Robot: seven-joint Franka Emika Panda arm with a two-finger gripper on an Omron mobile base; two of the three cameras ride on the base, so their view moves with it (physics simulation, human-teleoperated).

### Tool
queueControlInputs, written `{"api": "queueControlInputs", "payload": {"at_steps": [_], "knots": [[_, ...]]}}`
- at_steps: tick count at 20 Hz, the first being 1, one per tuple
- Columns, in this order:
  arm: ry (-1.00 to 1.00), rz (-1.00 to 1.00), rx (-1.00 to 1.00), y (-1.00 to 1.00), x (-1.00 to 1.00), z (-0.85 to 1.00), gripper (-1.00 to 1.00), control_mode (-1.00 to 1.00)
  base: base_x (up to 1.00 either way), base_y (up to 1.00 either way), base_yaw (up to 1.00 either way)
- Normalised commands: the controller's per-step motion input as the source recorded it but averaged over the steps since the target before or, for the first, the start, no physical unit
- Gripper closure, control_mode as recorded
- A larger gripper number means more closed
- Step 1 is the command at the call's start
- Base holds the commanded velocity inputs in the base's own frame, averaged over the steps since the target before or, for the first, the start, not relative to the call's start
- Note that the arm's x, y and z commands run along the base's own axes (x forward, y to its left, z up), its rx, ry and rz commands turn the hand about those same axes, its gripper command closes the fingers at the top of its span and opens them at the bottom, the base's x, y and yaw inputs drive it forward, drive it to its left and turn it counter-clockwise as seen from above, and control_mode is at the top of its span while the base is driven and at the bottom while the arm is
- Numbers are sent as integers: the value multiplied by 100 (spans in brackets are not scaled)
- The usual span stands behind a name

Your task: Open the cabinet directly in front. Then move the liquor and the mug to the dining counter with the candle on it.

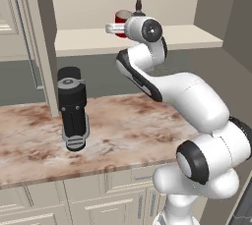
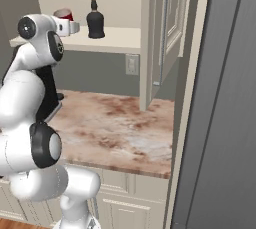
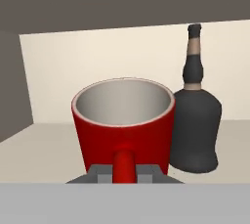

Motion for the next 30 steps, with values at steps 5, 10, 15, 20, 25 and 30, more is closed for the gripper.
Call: {"api": "queueControlInputs", "payload": {"at_steps": [5,10,15,20,25,30], "knots": [[0,0,4,-27,-100,-1,100,-100,0,0,0],[8,0,1,-26,-100,-9,100,-100,0,0,0],[12,0,0,-25,-100,-50,100,-100,0,0,0],[3,-3,-1,-7,-100,-76,100,-100,0,0,0],[-37,-1,-7,1,-94,-16,100,-100,0,0,0],[-16,-1,-3,1,-19,0,100,-100,0,0,0]]}}
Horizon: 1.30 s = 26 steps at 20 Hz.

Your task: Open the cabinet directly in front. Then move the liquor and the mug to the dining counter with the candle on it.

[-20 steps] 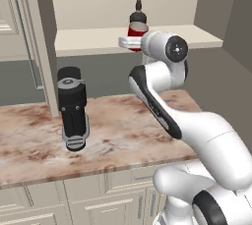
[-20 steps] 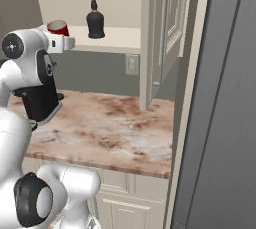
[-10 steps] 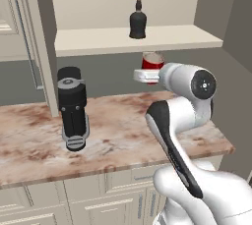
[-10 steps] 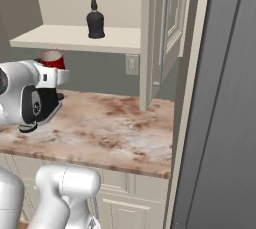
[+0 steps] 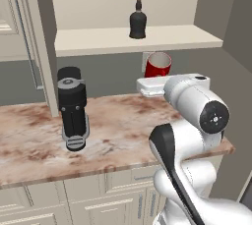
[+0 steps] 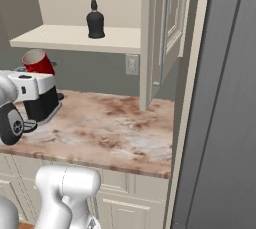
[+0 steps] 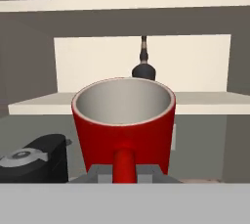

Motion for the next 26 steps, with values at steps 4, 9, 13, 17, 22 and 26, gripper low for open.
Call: {"api": "queueControlInputs", "payload": {"at_steps": [4,9,13,17,22,26], "knots": [[0,0,0,0,0,0,100,-100,0,0,0],[-11,1,0,1,-49,0,100,-100,0,0,0],[0,1,0,1,-24,-3,100,100,-75,1,5],[0,0,0,0,0,0,100,100,-87,8,50],[0,0,0,0,0,0,100,100,-84,-2,72],[0,0,0,0,0,0,100,100,-55,-5,82]]}}
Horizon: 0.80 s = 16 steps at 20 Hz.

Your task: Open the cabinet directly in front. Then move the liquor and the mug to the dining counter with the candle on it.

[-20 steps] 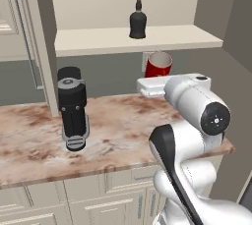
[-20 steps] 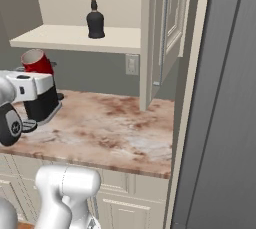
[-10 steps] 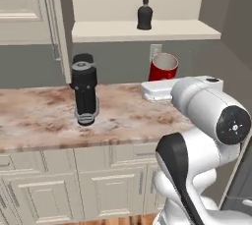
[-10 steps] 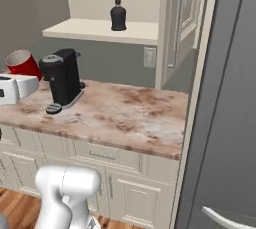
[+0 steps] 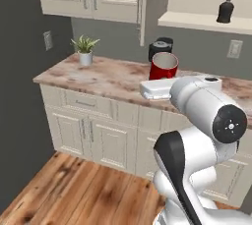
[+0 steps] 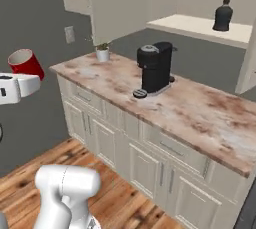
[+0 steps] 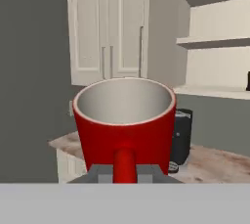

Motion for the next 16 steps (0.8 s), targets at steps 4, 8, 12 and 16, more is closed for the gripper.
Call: {"api": "queueControlInputs", "payload": {"at_steps": [4,8,12,16], "knots": [[0,0,0,0,0,0,100,100,-58,0,83],[0,0,0,0,0,0,100,100,-49,0,86],[0,0,0,0,0,0,100,100,-50,-5,88],[0,0,0,0,0,0,100,100,-54,-5,89]]}}
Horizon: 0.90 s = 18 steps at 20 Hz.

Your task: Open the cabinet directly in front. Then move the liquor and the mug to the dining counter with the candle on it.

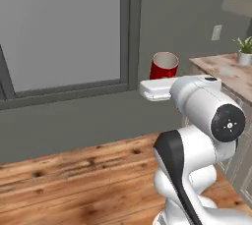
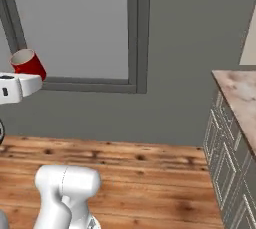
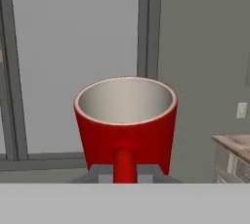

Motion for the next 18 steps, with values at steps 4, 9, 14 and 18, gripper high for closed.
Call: {"api": "queueControlInputs", "payload": {"at_steps": [4,9,14,18], "knots": [[0,0,0,0,0,0,100,100,-52,-4,90],[0,0,0,0,0,0,100,100,-45,-1,91],[0,0,0,0,0,0,100,100,-41,0,91],[0,0,0,0,0,0,100,100,-39,0,90]]}}
